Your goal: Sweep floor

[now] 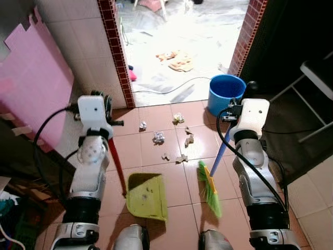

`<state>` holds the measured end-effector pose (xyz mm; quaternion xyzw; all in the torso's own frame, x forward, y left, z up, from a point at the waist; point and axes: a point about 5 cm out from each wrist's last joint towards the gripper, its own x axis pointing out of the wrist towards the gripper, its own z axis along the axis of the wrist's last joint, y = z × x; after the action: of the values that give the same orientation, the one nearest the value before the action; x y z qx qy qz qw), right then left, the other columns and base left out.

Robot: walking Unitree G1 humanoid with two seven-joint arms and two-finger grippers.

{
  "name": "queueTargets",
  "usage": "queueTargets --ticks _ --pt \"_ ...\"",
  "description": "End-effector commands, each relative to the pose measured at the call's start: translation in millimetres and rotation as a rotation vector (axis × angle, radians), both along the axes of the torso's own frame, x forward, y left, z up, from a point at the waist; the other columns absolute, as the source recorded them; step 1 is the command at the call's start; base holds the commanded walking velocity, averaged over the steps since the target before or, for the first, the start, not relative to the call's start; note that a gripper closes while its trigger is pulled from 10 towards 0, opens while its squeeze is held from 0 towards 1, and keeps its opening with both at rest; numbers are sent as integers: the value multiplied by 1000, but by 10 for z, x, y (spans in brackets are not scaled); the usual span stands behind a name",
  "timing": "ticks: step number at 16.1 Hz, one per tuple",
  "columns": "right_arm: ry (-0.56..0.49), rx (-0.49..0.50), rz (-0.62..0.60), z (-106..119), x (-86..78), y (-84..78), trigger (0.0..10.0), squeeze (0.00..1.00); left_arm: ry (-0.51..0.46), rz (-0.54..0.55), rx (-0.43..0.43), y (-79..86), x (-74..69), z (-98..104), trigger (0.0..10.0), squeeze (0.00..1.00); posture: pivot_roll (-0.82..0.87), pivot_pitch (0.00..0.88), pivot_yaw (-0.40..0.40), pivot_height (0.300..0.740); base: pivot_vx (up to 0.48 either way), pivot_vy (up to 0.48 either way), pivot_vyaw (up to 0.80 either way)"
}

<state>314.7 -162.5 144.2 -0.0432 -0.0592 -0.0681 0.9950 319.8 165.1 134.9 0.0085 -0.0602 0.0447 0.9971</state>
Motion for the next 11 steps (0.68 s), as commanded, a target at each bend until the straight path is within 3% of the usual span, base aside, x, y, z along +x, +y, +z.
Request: queueTargets --ticks 1,3,5,7,10,11 --pt "-23 -2 -22 58 -32 -41 10000 0 -13 10 -5 44 -9 23 10000 0 -47 123 56 740 0 0 0" --pt "18 -12 -28 -52 -73 -47 10000 0 -15 35 17 108 -15 -37 10000 0 -45 133 52 740 0 0 0" --pt "14 69 5 -111 -105 22 10000 0 -2 53 -19 121 24 -71 10000 0 -47 134 48 740 0 0 0" --pt "6 15 43 -92 -130 79 10000 0 -17 53 -26 74 72 -62 10000 0 -52 131 47 740 0 0 0" --pt "0 51 73 -77 -149 113 10000 0 -55 45 -41 29 132 40 10000 0 -59 124 48 740 0 0 0" --pt "-3 49 66 -69 -147 100 10000 0 -69 31 -41 12 152 74 10000 0 -60 121 48 740 274 0 -800"
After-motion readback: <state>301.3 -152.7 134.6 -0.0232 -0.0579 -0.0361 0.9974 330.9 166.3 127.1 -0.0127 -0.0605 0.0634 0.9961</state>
